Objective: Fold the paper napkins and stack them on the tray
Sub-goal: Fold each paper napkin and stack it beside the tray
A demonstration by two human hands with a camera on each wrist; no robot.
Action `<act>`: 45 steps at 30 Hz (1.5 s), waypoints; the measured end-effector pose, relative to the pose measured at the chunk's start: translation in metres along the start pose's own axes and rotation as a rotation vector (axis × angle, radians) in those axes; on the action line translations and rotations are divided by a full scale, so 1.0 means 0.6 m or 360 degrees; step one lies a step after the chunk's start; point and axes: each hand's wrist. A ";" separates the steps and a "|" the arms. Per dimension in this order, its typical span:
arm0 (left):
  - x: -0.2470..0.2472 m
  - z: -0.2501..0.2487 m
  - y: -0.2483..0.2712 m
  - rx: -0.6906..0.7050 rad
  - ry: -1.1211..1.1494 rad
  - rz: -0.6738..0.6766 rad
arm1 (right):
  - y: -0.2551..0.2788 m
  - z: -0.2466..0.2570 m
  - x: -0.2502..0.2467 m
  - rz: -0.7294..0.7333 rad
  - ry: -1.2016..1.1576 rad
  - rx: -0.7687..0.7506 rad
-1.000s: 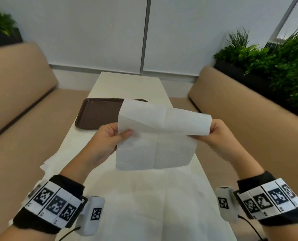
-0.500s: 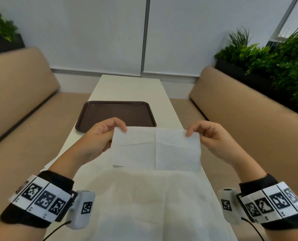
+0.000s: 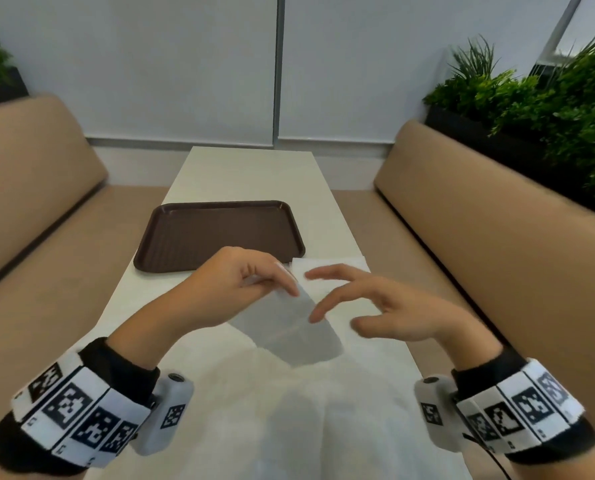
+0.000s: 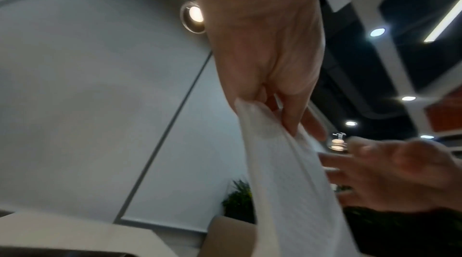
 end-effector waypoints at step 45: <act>0.208 0.299 -0.405 -0.1104 -0.0412 -0.0172 | -0.065 -0.517 -0.049 -0.1006 0.0465 0.1284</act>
Point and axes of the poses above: each hand's wrist, its own y-axis away from the middle knuckle, its own x-axis out of the palm, z = x × y, and after that the axes turned 13 degrees about -x, right-handed
